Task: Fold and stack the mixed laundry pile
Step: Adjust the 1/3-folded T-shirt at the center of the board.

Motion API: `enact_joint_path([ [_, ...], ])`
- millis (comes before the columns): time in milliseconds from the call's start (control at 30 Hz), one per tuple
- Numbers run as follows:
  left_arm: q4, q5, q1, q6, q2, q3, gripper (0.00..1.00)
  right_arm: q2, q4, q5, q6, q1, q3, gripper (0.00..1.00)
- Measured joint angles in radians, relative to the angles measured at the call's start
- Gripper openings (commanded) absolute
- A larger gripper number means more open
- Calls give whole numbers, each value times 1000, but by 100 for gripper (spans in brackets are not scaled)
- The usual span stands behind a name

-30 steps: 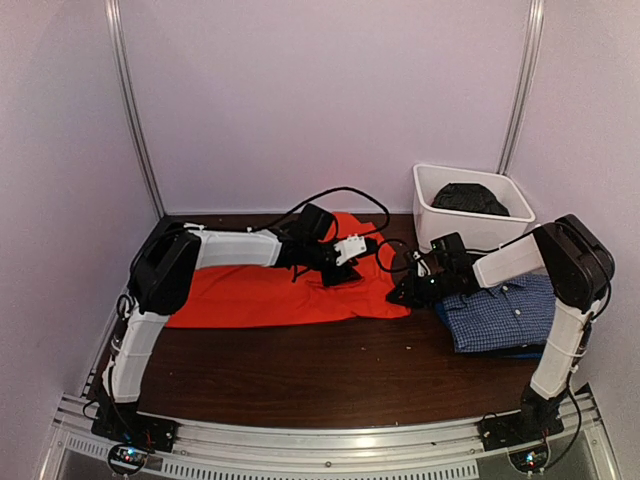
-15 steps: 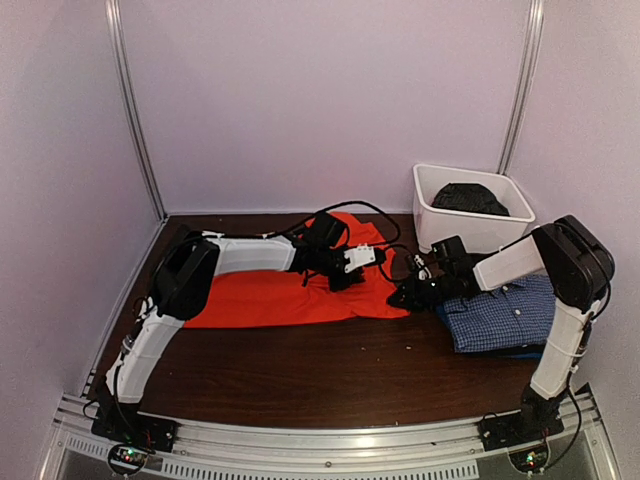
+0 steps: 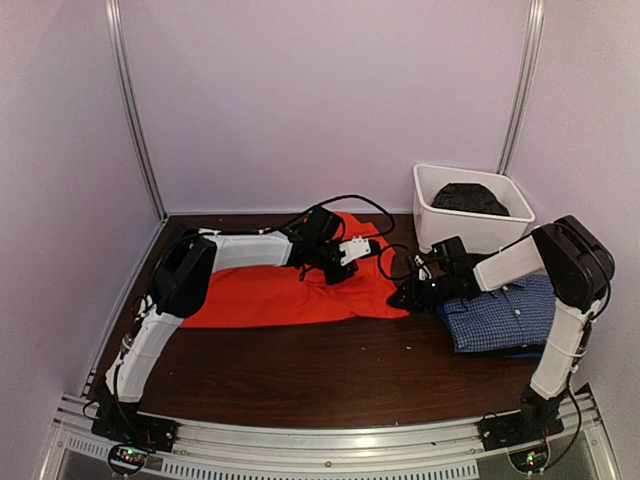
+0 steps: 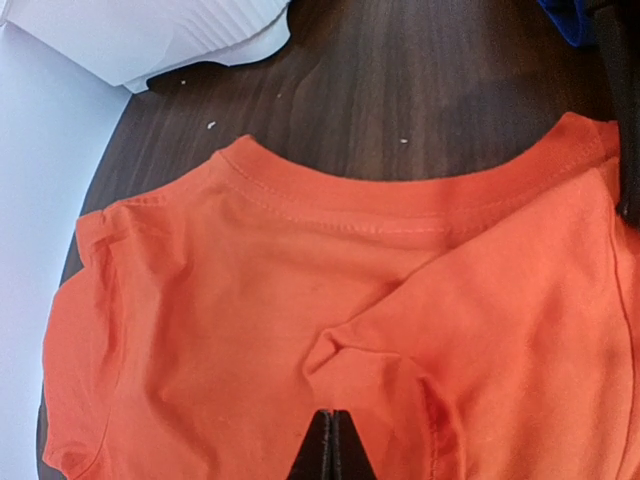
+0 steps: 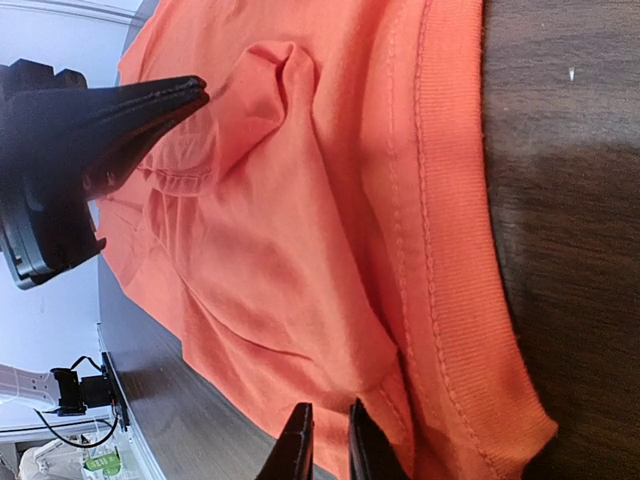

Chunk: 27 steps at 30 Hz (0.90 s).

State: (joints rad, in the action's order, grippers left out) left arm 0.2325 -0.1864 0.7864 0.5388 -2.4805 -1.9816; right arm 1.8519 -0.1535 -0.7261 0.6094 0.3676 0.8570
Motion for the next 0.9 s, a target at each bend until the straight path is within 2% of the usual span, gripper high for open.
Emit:
enact_joint_path([
  [267, -52, 11, -41, -51, 0, -11, 2, 0, -1, -1, 0, 0, -3, 14],
  [367, -45, -24, -51, -49, 0, -23, 21, 0, -1, -2, 0, 0, -7, 14],
  [500, -65, -94, -53, -30, 23, 35, 32, 0, -1, -7, 0, 0, -7, 14],
  [667, -34, -137, -34, 35, 34, 95, 36, 0, -1, -8, 0, 0, -7, 14],
  [900, 7, -145, 3, 100, 34, 85, 38, 0, -2, -8, 0, 0, -7, 14],
])
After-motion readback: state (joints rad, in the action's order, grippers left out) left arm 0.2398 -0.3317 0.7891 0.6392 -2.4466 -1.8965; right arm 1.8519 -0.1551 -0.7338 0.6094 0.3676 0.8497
